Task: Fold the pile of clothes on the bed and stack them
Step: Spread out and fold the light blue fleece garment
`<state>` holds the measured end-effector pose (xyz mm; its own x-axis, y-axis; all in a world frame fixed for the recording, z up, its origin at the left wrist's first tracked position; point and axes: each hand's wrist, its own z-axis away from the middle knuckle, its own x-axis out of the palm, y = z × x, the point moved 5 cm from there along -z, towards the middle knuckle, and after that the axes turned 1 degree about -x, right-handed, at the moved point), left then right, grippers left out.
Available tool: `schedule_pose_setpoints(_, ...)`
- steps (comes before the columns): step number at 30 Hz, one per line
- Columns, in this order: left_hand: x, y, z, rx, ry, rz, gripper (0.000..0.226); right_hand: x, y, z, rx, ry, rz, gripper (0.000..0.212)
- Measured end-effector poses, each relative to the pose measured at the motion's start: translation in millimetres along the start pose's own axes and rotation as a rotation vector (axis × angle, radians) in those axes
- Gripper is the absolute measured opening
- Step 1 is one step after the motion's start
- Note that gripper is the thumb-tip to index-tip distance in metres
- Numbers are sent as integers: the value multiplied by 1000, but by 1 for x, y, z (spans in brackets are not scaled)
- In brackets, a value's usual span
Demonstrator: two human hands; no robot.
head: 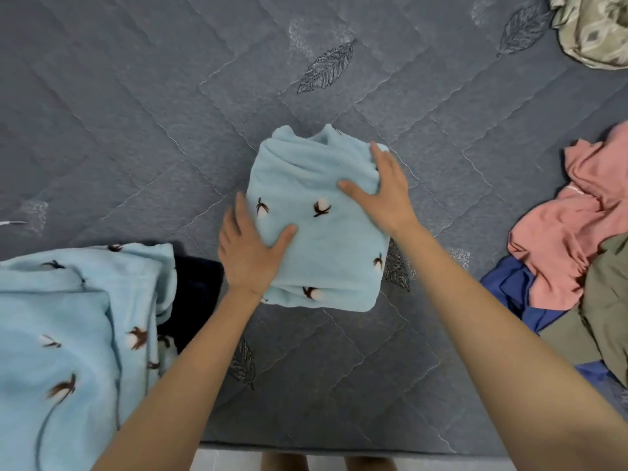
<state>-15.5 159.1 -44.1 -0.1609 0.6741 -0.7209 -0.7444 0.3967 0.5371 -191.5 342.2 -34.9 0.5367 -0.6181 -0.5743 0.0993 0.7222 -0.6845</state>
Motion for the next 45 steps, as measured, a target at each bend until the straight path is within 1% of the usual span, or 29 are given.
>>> schedule_pose_setpoints(2,6,-12,1,-217,-114,288,104,0,3,-3,34,-41,-22,77)
schedule_pose_setpoints(3,9,-17,-2,-269,-157,363,99,-1,4,-1,36,-28,-19,68)
schedule_pose_setpoints(4,10,-19,-6,-286,-190,371,92,-2,5,1,34,1,-21,57)
schedule_pose_setpoints(6,6,-16,-17,-252,-239,314,80,-5,5,10,37,58,-32,36)
schedule_pose_setpoints(7,3,-12,-24,-215,-262,284,72,-6,6,15,45,82,-38,34)
schedule_pose_setpoints(9,-4,4,-36,-109,-304,195,64,-9,10,25,83,131,-46,41)
schedule_pose_setpoints(12,-10,28,-51,61,-336,5,72,-11,16,44,150,172,-53,49)
schedule_pose_setpoints(15,-14,55,-62,264,-344,-164,77,-3,29,77,168,181,-119,48)
schedule_pose_setpoints(17,-13,75,-64,463,-319,-331,80,9,38,108,194,206,-213,44)
schedule_pose_setpoints(19,-9,87,-62,642,-251,-521,71,25,42,137,246,225,-293,44)
schedule_pose_setpoints(21,-9,79,-54,683,-162,-565,56,37,45,157,296,239,-297,45)
schedule_pose_setpoints(22,-13,71,-46,653,-104,-512,54,40,45,163,305,255,-262,44)
schedule_pose_setpoints(23,-20,61,-36,582,-38,-440,58,41,46,166,309,273,-218,41)
schedule_pose_setpoints(24,-26,48,-24,474,15,-349,68,41,46,167,324,302,-172,41)
schedule_pose_setpoints(25,-32,34,-11,347,45,-238,81,40,46,166,339,335,-143,50)
schedule_pose_setpoints(26,-34,20,0,217,51,-127,93,40,44,163,351,351,-139,67)
schedule_pose_setpoints(28,-28,-9,16,-20,-5,87,115,42,36,149,358,305,-170,104)
schedule_pose_setpoints(29,-24,-20,20,-123,-46,216,123,43,31,141,355,262,-165,116)
schedule_pose_setpoints(31,-14,-37,22,-302,-138,515,132,45,31,123,388,196,-191,128)
schedule_pose_setpoints(32,-8,-42,22,-380,-195,627,131,46,36,116,421,182,-247,133)
schedule_pose_setpoints(34,3,-48,19,-439,-287,734,124,50,50,106,478,125,-375,142)
schedule_pose_setpoints(35,7,-49,19,-411,-318,752,119,53,55,104,485,91,-426,143)
schedule_pose_setpoints(36,10,-50,19,-372,-348,762,112,55,58,104,474,65,-461,136)
schedule_pose_setpoints(37,13,-48,22,-335,-382,771,106,55,60,105,441,53,-494,120)
schedule_pose_setpoints(39,15,-44,29,-308,-447,791,94,54,57,110,380,-2,-582,73)
schedule_pose_setpoints(40,15,-42,31,-299,-466,805,88,54,55,114,359,-49,-626,62)
schedule_pose_setpoints(41,13,-39,33,-294,-482,817,84,53,53,118,349,-88,-652,61)
schedule_pose_setpoints(43,8,-32,39,-301,-512,844,88,48,48,128,355,-123,-684,61)
schedule_pose_setpoints(45,1,-26,51,-300,-527,867,87,39,44,140,354,-120,-711,51)
